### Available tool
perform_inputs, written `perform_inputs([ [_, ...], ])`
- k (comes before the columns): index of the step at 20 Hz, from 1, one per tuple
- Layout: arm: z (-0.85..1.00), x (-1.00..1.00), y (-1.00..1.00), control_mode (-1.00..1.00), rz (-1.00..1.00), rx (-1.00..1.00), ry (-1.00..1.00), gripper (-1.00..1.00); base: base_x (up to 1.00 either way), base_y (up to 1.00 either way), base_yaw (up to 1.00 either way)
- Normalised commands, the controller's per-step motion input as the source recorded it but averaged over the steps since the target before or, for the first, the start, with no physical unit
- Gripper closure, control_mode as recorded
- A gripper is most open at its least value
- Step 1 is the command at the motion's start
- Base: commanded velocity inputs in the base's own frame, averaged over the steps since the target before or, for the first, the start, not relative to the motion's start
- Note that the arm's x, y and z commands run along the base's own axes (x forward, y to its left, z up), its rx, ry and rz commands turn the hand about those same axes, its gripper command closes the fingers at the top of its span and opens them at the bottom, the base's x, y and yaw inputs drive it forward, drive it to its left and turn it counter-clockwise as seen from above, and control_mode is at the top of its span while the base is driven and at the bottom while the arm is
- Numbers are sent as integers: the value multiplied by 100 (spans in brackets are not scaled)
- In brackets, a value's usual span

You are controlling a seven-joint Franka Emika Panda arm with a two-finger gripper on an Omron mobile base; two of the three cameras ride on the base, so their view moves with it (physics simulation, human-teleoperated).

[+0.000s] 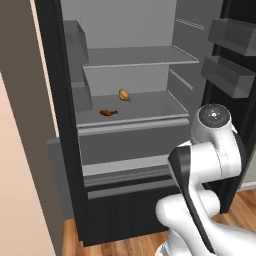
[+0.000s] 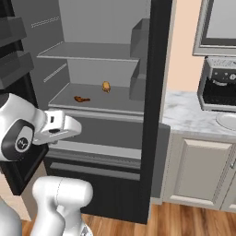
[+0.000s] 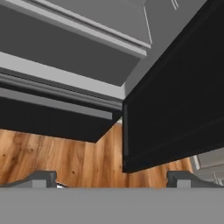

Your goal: Place the chicken drumstick on the counter behind the older chicken drumstick on the same shelf of the fridge to maintain FIFO order. Close the fridge door when finished.

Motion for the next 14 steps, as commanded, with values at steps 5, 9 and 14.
perform_inputs([
  [5, 27, -21, -77, -100, 0, 23, -29, -100, 0, 0, 0],
  [9, 70, -37, -98, -100, 0, 28, -52, -100, 0, 0, 0],
  [14, 67, -18, -78, -100, 0, 27, -53, -100, 0, 0, 0],
])
